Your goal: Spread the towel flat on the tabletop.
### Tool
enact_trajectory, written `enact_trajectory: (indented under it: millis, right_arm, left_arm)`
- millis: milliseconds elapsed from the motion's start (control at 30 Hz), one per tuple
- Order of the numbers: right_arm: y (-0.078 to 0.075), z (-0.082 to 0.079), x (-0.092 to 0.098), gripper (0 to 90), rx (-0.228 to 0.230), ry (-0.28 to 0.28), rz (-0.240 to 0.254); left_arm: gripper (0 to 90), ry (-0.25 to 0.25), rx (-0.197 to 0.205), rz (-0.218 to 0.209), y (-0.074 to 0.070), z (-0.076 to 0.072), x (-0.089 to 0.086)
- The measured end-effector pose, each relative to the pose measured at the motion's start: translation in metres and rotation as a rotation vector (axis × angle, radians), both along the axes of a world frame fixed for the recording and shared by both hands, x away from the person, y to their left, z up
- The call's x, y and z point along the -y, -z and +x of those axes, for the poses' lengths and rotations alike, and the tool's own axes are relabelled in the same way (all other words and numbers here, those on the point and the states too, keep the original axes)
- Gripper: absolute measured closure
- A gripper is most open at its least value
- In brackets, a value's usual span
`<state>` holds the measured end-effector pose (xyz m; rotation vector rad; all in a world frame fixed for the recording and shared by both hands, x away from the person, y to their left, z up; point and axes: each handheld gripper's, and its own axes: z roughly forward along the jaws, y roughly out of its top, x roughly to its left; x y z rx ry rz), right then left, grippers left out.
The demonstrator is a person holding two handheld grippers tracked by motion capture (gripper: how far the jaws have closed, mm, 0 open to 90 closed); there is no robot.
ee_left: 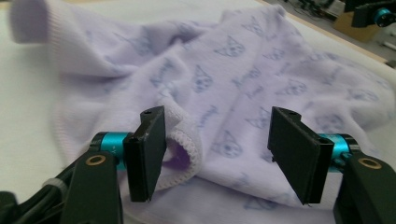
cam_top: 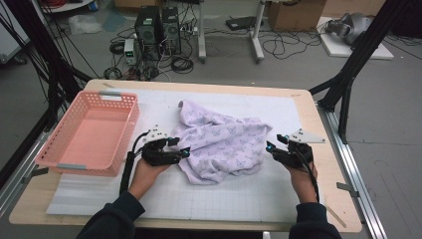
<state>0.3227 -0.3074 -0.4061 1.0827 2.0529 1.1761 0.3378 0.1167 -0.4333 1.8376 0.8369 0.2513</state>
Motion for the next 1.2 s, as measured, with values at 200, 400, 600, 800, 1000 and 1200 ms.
enact_trajectory:
  millis: [200,400,600,800,1000,1200]
  right_arm:
    - [0.013,-0.014,0.001,48.8,-0.021,-0.056,0.026]
    - [0.015,-0.014,0.001,48.7,-0.035,-0.086,0.025]
    - [0.016,-0.015,-0.001,47.8,-0.05,-0.12,0.036]
    - [0.017,-0.017,-0.016,52.7,-0.074,-0.283,0.017]
    - [0.03,-0.014,-0.047,50.5,-0.136,-0.36,-0.068]
    - [0.037,0.005,-0.074,81.4,-0.16,-0.334,-0.206]
  left_arm:
    - [39.2,0.133,-0.015,0.048,0.006,-0.014,0.026]
    - [42.9,0.139,0.01,0.237,0.016,-0.019,0.05]
    - [79.8,0.143,0.026,0.242,0.013,-0.019,0.05]
    - [81.5,0.126,0.0,0.078,0.0,-0.013,0.025]
    - [81.3,0.063,0.0,0.008,-0.015,-0.006,-0.01]
    - [81.4,-0.03,-0.012,0.03,-0.013,0.008,-0.017]
